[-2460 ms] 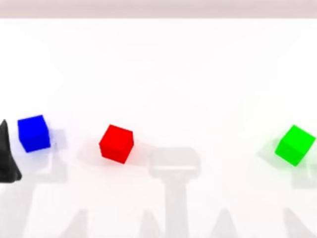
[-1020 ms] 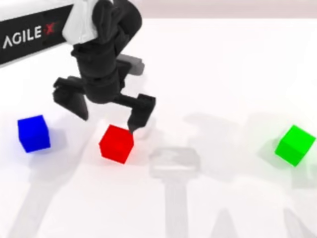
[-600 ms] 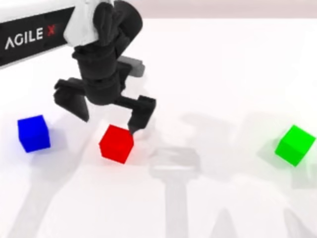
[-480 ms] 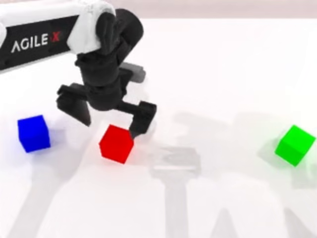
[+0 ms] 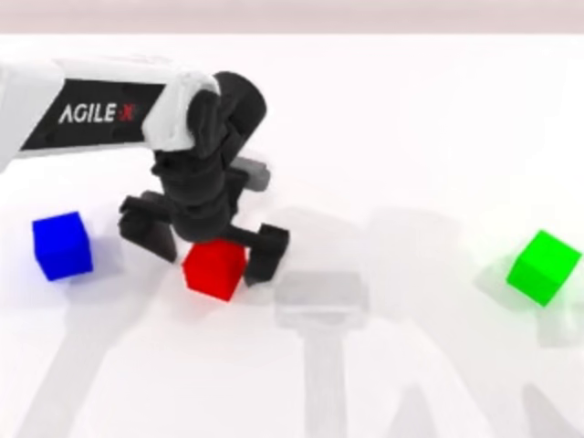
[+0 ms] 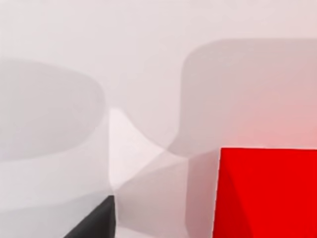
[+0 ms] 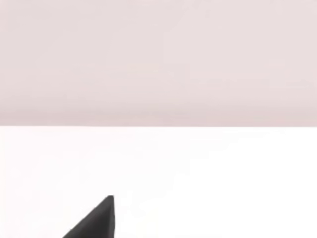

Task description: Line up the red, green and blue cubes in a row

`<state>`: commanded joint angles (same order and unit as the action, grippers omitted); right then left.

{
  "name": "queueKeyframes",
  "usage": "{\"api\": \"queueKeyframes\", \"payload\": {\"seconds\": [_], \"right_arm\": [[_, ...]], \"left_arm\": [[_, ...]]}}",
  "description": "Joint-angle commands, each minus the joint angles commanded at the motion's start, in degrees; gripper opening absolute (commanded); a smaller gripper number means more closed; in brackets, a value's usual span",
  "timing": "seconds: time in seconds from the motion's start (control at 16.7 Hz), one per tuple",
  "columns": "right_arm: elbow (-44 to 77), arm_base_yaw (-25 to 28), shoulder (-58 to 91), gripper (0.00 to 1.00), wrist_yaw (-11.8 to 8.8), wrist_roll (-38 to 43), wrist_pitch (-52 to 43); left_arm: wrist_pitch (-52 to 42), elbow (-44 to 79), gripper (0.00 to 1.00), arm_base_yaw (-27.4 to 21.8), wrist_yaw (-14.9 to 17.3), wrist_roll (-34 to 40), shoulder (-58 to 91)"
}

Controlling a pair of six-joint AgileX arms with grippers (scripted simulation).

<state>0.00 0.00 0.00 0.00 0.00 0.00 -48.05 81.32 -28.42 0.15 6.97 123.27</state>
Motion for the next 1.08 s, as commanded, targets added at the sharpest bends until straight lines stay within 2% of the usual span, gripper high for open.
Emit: {"api": "queueKeyframes", "payload": {"seconds": [0.18, 0.96, 1.08], "right_arm": [[0.0, 0.0, 0.0, 1.00, 0.0, 0.0, 0.0], [0.0, 0.0, 0.0, 1.00, 0.0, 0.0, 0.0], [0.0, 0.0, 0.0, 1.00, 0.0, 0.0, 0.0]], "left_arm": [[0.0, 0.0, 1.00, 0.0, 0.0, 0.0, 0.0], [0.0, 0.0, 0.02, 0.0, 0.0, 0.0, 0.0], [0.0, 0.0, 0.00, 0.0, 0.0, 0.0, 0.0]]}}
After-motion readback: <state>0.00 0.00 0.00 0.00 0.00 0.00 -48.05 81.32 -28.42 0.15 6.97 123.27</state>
